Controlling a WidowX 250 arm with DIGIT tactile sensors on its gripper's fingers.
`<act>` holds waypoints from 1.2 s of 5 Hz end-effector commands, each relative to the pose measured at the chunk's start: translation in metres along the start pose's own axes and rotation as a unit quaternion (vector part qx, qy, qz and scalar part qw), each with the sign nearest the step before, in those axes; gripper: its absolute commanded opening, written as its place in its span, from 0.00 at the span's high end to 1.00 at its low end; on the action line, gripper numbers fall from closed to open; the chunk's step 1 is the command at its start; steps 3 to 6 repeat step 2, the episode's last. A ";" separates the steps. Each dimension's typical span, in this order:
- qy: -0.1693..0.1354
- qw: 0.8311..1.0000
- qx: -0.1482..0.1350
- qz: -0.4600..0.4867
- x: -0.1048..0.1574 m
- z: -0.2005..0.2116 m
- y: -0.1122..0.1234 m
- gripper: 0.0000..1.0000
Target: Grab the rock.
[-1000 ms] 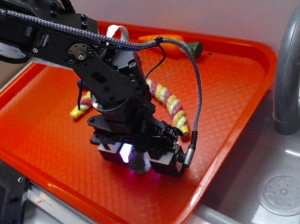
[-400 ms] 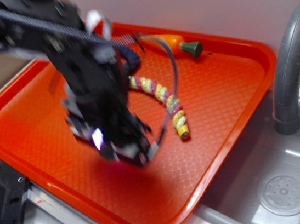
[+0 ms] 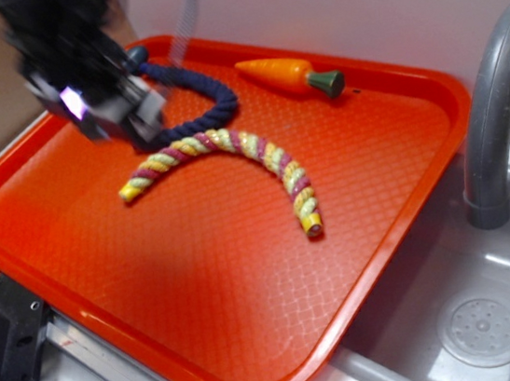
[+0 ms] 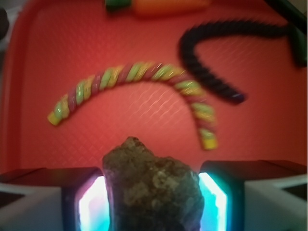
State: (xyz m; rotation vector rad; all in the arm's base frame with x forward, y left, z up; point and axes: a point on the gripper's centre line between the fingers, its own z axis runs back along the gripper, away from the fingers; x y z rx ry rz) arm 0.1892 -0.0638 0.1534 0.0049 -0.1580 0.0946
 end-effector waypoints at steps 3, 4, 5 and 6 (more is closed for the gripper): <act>-0.054 0.994 0.006 0.091 -0.003 0.054 0.032 1.00; -0.054 0.994 0.006 0.091 -0.003 0.054 0.032 1.00; -0.054 0.994 0.006 0.091 -0.003 0.054 0.032 1.00; -0.054 0.994 0.006 0.091 -0.003 0.054 0.032 1.00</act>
